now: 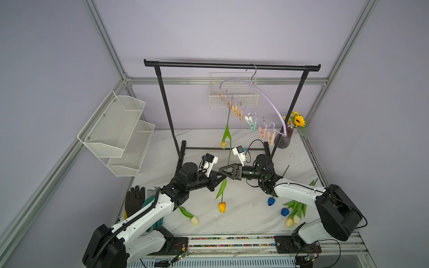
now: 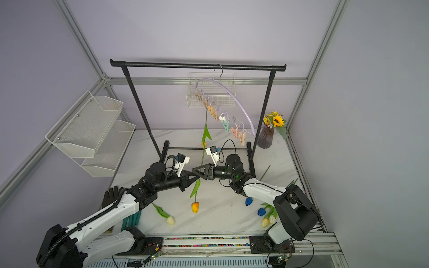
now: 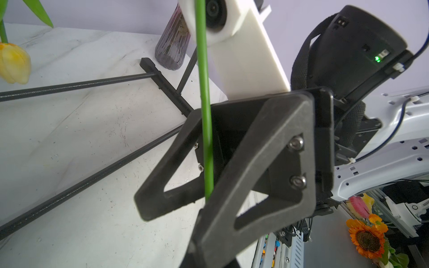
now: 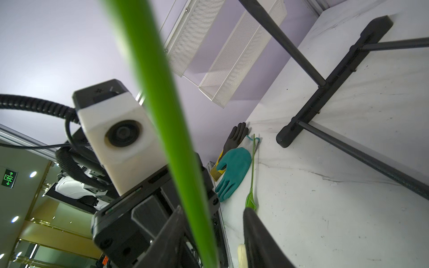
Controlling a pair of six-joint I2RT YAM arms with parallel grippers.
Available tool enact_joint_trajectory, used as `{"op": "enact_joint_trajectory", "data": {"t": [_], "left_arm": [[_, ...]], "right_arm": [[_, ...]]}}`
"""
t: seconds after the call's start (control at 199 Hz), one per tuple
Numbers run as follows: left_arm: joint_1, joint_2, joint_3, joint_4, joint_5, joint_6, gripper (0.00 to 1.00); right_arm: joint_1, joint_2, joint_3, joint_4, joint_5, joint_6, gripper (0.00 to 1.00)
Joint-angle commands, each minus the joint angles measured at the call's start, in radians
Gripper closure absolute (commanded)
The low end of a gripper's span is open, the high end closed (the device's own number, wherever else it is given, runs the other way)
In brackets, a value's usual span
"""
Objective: Dry the flowers on a clothes hanger
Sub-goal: Pick up the flower at the center of the board.
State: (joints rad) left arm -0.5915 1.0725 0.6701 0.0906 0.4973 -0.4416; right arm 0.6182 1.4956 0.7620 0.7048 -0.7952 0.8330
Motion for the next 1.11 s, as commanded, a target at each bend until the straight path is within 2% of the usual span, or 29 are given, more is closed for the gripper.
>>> {"op": "enact_joint_trajectory", "data": {"t": [0.0, 0.221, 0.327, 0.412, 0.553, 0.764, 0.844, 0.925, 0.965, 1.101], "left_arm": [[-0.002, -0.026, -0.004, 0.086, 0.003, 0.009, 1.0], [-0.002, -0.04, -0.017, 0.1, -0.005, 0.0, 1.0], [-0.002, -0.037, -0.017, 0.111, 0.009, -0.004, 1.0], [-0.002, -0.037, -0.017, 0.113, 0.012, -0.004, 1.0], [-0.002, -0.043, -0.021, 0.111, 0.008, -0.004, 1.0], [-0.002, -0.052, -0.02, 0.112, -0.008, -0.002, 1.0], [-0.002, -0.054, -0.017, 0.113, -0.023, -0.002, 0.86], [-0.002, -0.057, -0.011, 0.112, -0.043, 0.001, 0.64], [-0.001, -0.06, -0.004, 0.105, -0.055, 0.009, 0.55], [0.014, -0.065, 0.052, 0.04, -0.141, 0.031, 0.43]], "right_arm": [[-0.017, -0.03, -0.014, 0.035, -0.033, -0.014, 0.55], [-0.029, -0.048, -0.014, 0.035, -0.062, -0.027, 0.57], [-0.034, -0.038, -0.007, 0.035, -0.076, -0.026, 0.71], [-0.034, -0.033, -0.004, 0.035, -0.089, -0.027, 0.86], [-0.037, -0.042, -0.01, 0.033, -0.089, -0.035, 1.0], [-0.054, -0.042, -0.012, 0.016, -0.089, -0.058, 1.0], [-0.057, -0.051, -0.004, -0.051, -0.071, -0.107, 1.0], [-0.056, -0.067, 0.009, -0.138, -0.05, -0.174, 1.0], [-0.057, -0.078, 0.011, -0.177, -0.033, -0.211, 1.0], [-0.056, -0.113, 0.013, -0.342, 0.058, -0.338, 1.0]]}}
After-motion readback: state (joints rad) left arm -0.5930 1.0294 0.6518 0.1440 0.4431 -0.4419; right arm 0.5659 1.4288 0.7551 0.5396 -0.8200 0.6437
